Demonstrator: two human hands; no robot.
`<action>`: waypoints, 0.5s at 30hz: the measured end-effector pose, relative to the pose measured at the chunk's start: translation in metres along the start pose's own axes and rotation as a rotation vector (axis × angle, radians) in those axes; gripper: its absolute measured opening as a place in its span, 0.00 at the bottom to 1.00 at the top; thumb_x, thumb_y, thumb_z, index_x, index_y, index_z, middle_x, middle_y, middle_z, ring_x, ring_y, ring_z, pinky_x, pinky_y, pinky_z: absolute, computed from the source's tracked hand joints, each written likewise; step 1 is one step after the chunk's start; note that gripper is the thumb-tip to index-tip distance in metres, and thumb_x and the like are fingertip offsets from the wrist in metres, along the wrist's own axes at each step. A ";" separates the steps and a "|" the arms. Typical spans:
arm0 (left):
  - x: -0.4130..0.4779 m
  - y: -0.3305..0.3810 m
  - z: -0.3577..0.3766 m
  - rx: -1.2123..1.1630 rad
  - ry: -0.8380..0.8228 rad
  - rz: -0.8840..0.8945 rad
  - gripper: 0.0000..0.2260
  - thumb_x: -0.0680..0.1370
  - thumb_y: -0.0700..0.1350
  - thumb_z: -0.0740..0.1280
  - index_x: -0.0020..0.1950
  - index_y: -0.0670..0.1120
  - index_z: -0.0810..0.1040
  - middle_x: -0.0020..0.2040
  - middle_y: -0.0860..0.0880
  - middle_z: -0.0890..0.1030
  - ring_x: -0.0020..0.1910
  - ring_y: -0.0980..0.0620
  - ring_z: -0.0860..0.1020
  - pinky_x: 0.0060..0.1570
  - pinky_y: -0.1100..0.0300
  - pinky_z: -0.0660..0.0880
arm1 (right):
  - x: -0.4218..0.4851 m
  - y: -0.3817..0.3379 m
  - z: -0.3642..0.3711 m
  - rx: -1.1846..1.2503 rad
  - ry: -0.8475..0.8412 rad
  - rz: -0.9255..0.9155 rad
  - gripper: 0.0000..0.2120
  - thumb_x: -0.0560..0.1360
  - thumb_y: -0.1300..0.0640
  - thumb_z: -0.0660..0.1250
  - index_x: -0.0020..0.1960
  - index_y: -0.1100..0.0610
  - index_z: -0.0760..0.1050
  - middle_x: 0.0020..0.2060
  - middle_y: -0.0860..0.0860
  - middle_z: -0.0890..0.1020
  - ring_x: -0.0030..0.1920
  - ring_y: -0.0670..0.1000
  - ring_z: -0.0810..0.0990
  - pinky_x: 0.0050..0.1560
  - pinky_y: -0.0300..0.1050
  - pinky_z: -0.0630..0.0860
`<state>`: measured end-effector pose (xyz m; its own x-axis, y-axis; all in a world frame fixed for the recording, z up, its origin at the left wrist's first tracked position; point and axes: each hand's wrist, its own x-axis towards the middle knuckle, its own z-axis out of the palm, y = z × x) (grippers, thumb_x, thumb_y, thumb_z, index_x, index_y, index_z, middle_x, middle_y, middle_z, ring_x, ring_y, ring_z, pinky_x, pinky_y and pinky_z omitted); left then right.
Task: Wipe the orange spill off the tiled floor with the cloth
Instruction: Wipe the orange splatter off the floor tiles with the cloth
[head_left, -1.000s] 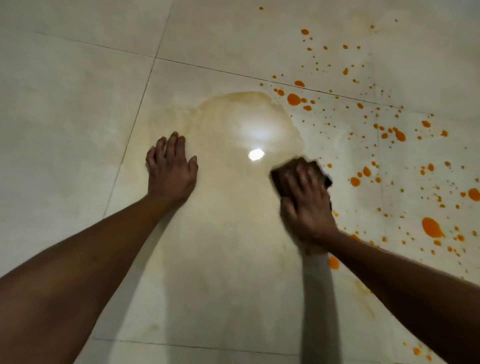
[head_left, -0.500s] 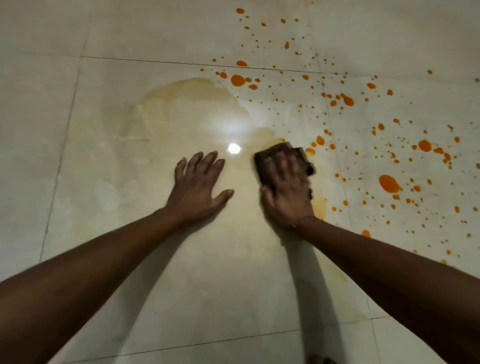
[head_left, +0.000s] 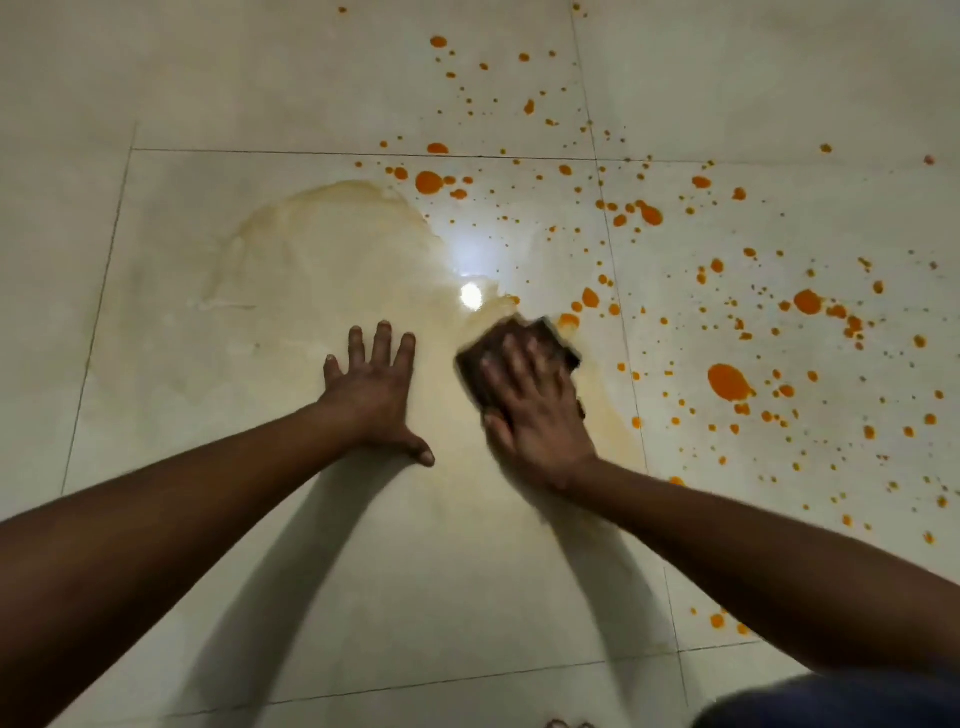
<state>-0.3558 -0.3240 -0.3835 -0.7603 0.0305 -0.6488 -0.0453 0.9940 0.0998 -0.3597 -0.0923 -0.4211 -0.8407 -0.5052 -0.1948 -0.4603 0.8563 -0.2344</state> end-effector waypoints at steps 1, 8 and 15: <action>-0.001 0.001 0.000 0.000 -0.010 -0.006 0.68 0.57 0.71 0.75 0.78 0.48 0.33 0.78 0.42 0.32 0.76 0.33 0.34 0.71 0.32 0.48 | -0.023 0.005 0.006 -0.040 -0.010 -0.115 0.32 0.79 0.42 0.53 0.80 0.47 0.48 0.80 0.52 0.47 0.79 0.55 0.42 0.75 0.64 0.49; 0.002 0.010 -0.008 -0.007 -0.066 -0.039 0.69 0.57 0.70 0.76 0.77 0.46 0.31 0.77 0.41 0.30 0.75 0.32 0.32 0.71 0.32 0.48 | 0.064 0.055 -0.036 0.027 0.096 0.234 0.33 0.76 0.40 0.47 0.80 0.47 0.48 0.80 0.52 0.47 0.79 0.55 0.42 0.74 0.64 0.48; 0.000 0.010 -0.016 -0.004 -0.083 -0.051 0.66 0.59 0.68 0.77 0.78 0.47 0.33 0.78 0.41 0.33 0.76 0.33 0.35 0.73 0.34 0.52 | -0.040 0.057 -0.011 -0.023 -0.012 -0.233 0.33 0.77 0.43 0.55 0.79 0.46 0.50 0.79 0.52 0.50 0.79 0.55 0.46 0.72 0.64 0.54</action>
<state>-0.3667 -0.3160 -0.3699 -0.7008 -0.0109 -0.7133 -0.0852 0.9940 0.0685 -0.3554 -0.0217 -0.4158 -0.7075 -0.6907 -0.1497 -0.6479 0.7185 -0.2528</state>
